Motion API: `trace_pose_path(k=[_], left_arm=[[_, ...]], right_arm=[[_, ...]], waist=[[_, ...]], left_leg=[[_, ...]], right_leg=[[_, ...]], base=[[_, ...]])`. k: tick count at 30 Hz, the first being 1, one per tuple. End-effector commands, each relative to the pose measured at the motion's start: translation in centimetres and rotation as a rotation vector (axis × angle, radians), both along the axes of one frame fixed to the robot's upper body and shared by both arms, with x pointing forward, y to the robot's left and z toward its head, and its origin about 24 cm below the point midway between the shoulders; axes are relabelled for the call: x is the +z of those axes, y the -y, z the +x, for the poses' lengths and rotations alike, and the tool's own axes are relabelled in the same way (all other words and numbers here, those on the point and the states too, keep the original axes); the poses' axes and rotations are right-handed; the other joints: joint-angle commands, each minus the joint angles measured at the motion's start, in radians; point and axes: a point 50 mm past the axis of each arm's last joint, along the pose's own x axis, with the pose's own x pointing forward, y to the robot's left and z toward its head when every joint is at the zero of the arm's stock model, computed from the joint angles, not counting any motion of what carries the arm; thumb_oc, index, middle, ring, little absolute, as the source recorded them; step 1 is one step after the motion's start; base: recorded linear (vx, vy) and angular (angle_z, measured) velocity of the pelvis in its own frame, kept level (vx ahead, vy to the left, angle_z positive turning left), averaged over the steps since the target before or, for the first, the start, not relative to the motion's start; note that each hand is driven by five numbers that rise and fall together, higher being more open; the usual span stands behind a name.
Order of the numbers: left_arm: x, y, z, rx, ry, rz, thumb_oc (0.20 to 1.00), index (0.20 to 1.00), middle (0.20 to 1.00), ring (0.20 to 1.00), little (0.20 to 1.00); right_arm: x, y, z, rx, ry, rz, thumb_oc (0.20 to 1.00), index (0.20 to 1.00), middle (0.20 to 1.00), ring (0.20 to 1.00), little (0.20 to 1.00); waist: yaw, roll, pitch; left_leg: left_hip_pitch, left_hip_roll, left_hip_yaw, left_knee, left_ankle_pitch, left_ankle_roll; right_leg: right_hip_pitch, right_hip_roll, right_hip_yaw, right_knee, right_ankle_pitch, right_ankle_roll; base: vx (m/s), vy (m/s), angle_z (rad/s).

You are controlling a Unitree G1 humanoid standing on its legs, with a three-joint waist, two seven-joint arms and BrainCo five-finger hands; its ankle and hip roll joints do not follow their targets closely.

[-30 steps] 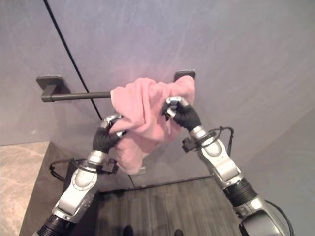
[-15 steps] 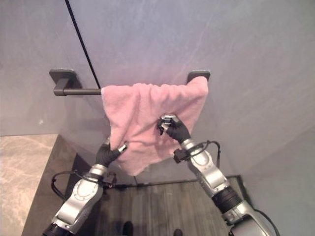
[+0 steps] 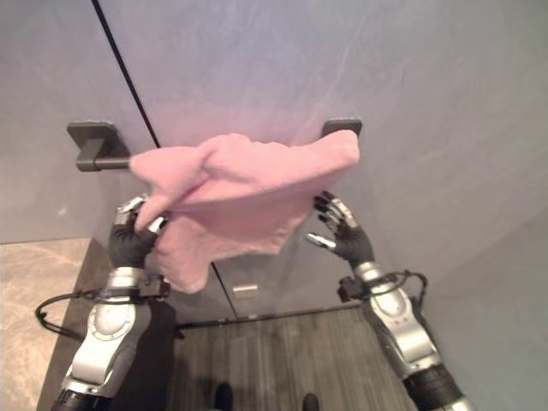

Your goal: Put brush and paste in cup on sink, flatten towel.

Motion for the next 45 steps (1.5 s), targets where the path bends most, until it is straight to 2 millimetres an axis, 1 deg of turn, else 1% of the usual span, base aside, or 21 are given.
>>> trace_pose_path(k=[1, 2, 3, 6, 9, 11, 14, 17, 18, 19, 20, 21, 26, 29, 30, 31, 33, 37, 39, 40, 45], left_arm=[[1.3, -1.7, -0.6, 0.077, 0.094, 0.058, 0.200, 0.200, 0.200, 0.200, 0.200], [1.0, -1.8, -0.6, 0.085, 0.077, 0.057, 0.200, 0.200, 0.200, 0.200, 0.200], [-0.4, -2.1, -0.5, 0.089, 0.008, 0.046, 0.200, 0.200, 0.200, 0.200, 0.200], [-1.6, -1.8, -0.4, 0.058, -0.059, 0.041, 0.200, 0.200, 0.200, 0.200, 0.200], [-3.2, -0.6, 0.0, -0.025, -0.149, 0.049, 0.200, 0.200, 0.200, 0.200, 0.200], [-3.2, -0.6, 0.0, -0.026, -0.148, 0.049, 0.200, 0.200, 0.200, 0.200, 0.200], [-4.7, 1.1, 0.3, -0.128, -0.226, 0.085, 0.200, 0.200, 0.200, 0.200, 0.200], [-5.0, 1.3, 0.3, -0.150, -0.244, 0.108, 0.200, 0.200, 0.200, 0.200, 0.200], [-5.2, 1.3, 0.3, -0.152, -0.254, 0.115, 0.225, 0.225, 0.225, 0.225, 0.225], [-5.5, 1.1, 0.3, -0.131, -0.265, 0.137, 0.755, 0.755, 0.755, 0.755, 0.755], [-5.5, 1.1, 0.3, -0.131, -0.265, 0.138, 0.940, 0.940, 0.940, 0.940, 0.940], [-5.7, 0.8, 0.2, -0.109, -0.276, 0.146, 1.000, 1.000, 1.000, 1.000, 1.000], [-6.3, 0.0, -0.1, -0.061, -0.308, 0.171, 1.000, 1.000, 1.000, 1.000, 1.000], [-8.0, -1.2, -0.7, -0.028, -0.400, 0.258, 1.000, 1.000, 1.000, 1.000, 1.000], [-8.0, -1.2, -0.7, -0.028, -0.400, 0.258, 1.000, 1.000, 1.000, 1.000, 1.000], [-9.0, -1.5, -1.0, -0.011, -0.446, 0.273, 1.000, 1.000, 1.000, 1.000, 1.000], [-9.0, -1.5, -1.0, -0.011, -0.446, 0.273, 1.000, 1.000, 1.000, 1.000, 1.000], [-10.7, -2.7, -2.3, 0.026, -0.539, 0.314, 1.000, 1.000, 1.000, 1.000, 1.000], [-9.9, -5.1, -3.7, 0.115, -0.528, 0.380, 1.000, 1.000, 1.000, 1.000, 1.000], [-9.9, -5.1, -3.7, 0.114, -0.529, 0.380, 1.000, 1.000, 1.000, 1.000, 1.000], [-7.1, -8.9, -5.5, 0.333, -0.432, 0.494, 1.000, 1.000, 1.000, 1.000, 1.000]], right_arm=[[1.8, 1.4, 0.2, -0.059, 0.106, -0.045, 1.000, 1.000, 1.000, 1.000, 1.000], [1.4, 1.8, 0.2, -0.081, 0.089, -0.047, 1.000, 1.000, 1.000, 1.000, 1.000], [0.3, 2.8, 0.2, -0.138, 0.037, -0.060, 1.000, 1.000, 1.000, 1.000, 1.000], [-0.3, 3.0, 0.5, -0.159, 0.005, -0.109, 1.000, 1.000, 1.000, 1.000, 1.000], [-0.9, 3.0, 1.0, -0.187, -0.017, -0.193, 1.000, 1.000, 1.000, 1.000, 1.000], [-0.9, 3.0, 1.0, -0.188, -0.016, -0.194, 1.000, 1.000, 1.000, 1.000, 1.000], [-1.1, 2.2, 1.3, -0.172, -0.017, -0.212, 1.000, 1.000, 1.000, 1.000, 1.000], [-1.5, 2.1, 1.3, -0.183, -0.027, -0.212, 1.000, 1.000, 1.000, 1.000, 1.000], [-1.6, 2.1, 1.3, -0.186, -0.031, -0.207, 1.000, 1.000, 1.000, 1.000, 1.000], [-1.8, 2.1, 1.2, -0.196, -0.039, -0.204, 1.000, 1.000, 1.000, 1.000, 1.000], [-1.8, 2.1, 1.1, -0.196, -0.039, -0.204, 1.000, 1.000, 1.000, 1.000, 1.000], [-2.1, 2.4, 1.0, -0.210, -0.051, -0.204, 1.000, 1.000, 1.000, 1.000, 1.000], [-3.0, 3.0, 0.6, -0.240, -0.089, -0.203, 1.000, 1.000, 1.000, 1.000, 1.000], [-4.9, 3.8, -0.1, -0.263, -0.180, -0.214, 1.000, 1.000, 1.000, 1.000, 1.000], [-4.9, 3.8, -0.1, -0.263, -0.180, -0.215, 1.000, 1.000, 1.000, 1.000, 1.000], [-5.3, 3.9, -0.4, -0.268, -0.200, -0.218, 1.000, 1.000, 1.000, 1.000, 1.000], [-5.4, 3.9, -0.4, -0.268, -0.200, -0.218, 1.000, 1.000, 1.000, 1.000, 1.000], [-5.6, 4.8, -1.1, -0.304, -0.213, -0.243, 1.000, 1.000, 1.000, 1.000, 1.000], [-3.8, 7.5, -2.2, -0.420, -0.130, -0.379, 1.000, 1.000, 1.000, 1.000, 1.000], [-3.9, 7.5, -2.3, -0.420, -0.131, -0.380, 1.000, 1.000, 1.000, 1.000, 1.000], [-0.3, 10.7, -4.3, -0.653, 0.050, -0.538, 1.000, 1.000, 1.000, 1.000, 1.000]], waist=[[-0.002, -0.046, -0.043], [-0.003, -0.046, -0.042], [-0.004, -0.046, -0.040], [-0.004, -0.047, -0.039], [-0.005, -0.048, -0.039], [-0.004, -0.047, -0.038], [-0.009, -0.047, -0.038], [-0.011, -0.047, -0.039], [-0.013, -0.046, -0.041], [-0.015, -0.045, -0.043], [-0.015, -0.045, -0.043], [-0.016, -0.044, -0.045], [-0.020, -0.038, -0.050], [-0.024, -0.029, -0.053], [-0.024, -0.029, -0.053], [-0.026, -0.027, -0.053], [-0.026, -0.027, -0.054], [-0.030, -0.018, -0.053], [-0.034, -0.009, -0.052], [-0.033, -0.010, -0.053], [-0.035, -0.001, -0.053]], left_leg=[[0.046, 0.035, 0.059, 0.003, -0.042, -0.018], [0.046, 0.035, 0.059, 0.003, -0.042, -0.017], [0.046, 0.036, 0.060, 0.003, -0.042, -0.016], [0.044, 0.036, 0.061, 0.003, -0.042, -0.014], [0.041, 0.038, 0.062, 0.003, -0.041, -0.013], [0.041, 0.038, 0.062, 0.003, -0.041, -0.013], [0.040, 0.041, 0.067, 0.003, -0.039, -0.013], [0.039, 0.043, 0.069, 0.003, -0.040, -0.014], [0.040, 0.044, 0.070, 0.003, -0.040, -0.014], [0.042, 0.045, 0.072, 0.003, -0.041, -0.014], [0.042, 0.045, 0.072, 0.003, -0.042, -0.014], [0.043, 0.045, 0.073, 0.003, -0.043, -0.014], [0.045, 0.044, 0.076, 0.003, -0.045, -0.013], [0.049, 0.043, 0.079, 0.003, -0.047, -0.012], [0.049, 0.043, 0.079, 0.003, -0.047, -0.012], [0.051, 0.042, 0.081, 0.003, -0.048, -0.011], [0.051, 0.042, 0.081, 0.003, -0.048, -0.011], [0.052, 0.038, 0.088, 0.003, -0.051, -0.008], [0.050, 0.036, 0.094, 0.003, -0.054, -0.007], [0.050, 0.036, 0.094, 0.003, -0.054, -0.007], [0.049, 0.033, 0.095, 0.003, -0.058, -0.005]], right_leg=[[-0.044, -0.085, 0.030, -0.002, 0.047, 0.070], [-0.044, -0.086, 0.029, -0.002, 0.048, 0.070], [-0.045, -0.086, 0.029, -0.002, 0.050, 0.070], [-0.047, -0.086, 0.031, -0.002, 0.052, 0.069], [-0.051, -0.086, 0.031, -0.002, 0.054, 0.069], [-0.052, -0.085, 0.031, -0.002, 0.054, 0.069], [-0.056, -0.083, 0.037, -0.002, 0.055, 0.069], [-0.057, -0.081, 0.040, -0.002, 0.054, 0.070], [-0.058, -0.080, 0.041, -0.002, 0.054, 0.070], [-0.058, -0.080, 0.042, -0.002, 0.054, 0.070], [-0.058, -0.080, 0.042, -0.002, 0.054, 0.070], [-0.057, -0.080, 0.045, -0.002, 0.053, 0.069], [-0.058, -0.080, 0.048, -0.002, 0.052, 0.069], [-0.059, -0.083, 0.052, -0.002, 0.051, 0.070], [-0.059, -0.083, 0.052, -0.002, 0.051, 0.070], [-0.060, -0.084, 0.055, -0.002, 0.052, 0.070], [-0.060, -0.084, 0.055, -0.002, 0.052, 0.070], [-0.066, -0.086, 0.061, -0.002, 0.055, 0.073], [-0.074, -0.090, 0.065, -0.002, 0.057, 0.078], [-0.074, -0.090, 0.065, -0.002, 0.057, 0.078], [-0.081, -0.095, 0.068, -0.002, 0.058, 0.085]], base=[[0.00, 0.000, 0.00], [0.00, 0.000, 0.00], [0.00, 0.000, 0.00], [0.00, 0.000, 0.00], [0.00, 0.000, 0.00], [0.00, 0.000, 0.00], [0.00, 0.000, 0.00], [0.00, 0.000, 0.00], [0.00, 0.000, 0.00], [0.00, 0.000, 0.00], [0.00, 0.000, 0.00], [0.01, -0.004, -0.03], [0.00, 0.003, -0.08], [0.00, 0.005, -0.03], [0.00, 0.000, 0.00], [0.00, 0.000, 0.00], [0.00, 0.003, -0.02], [-0.01, 0.013, -0.06], [0.00, 0.021, -0.19], [0.01, 0.019, -0.13], [0.00, 0.002, -0.01]])
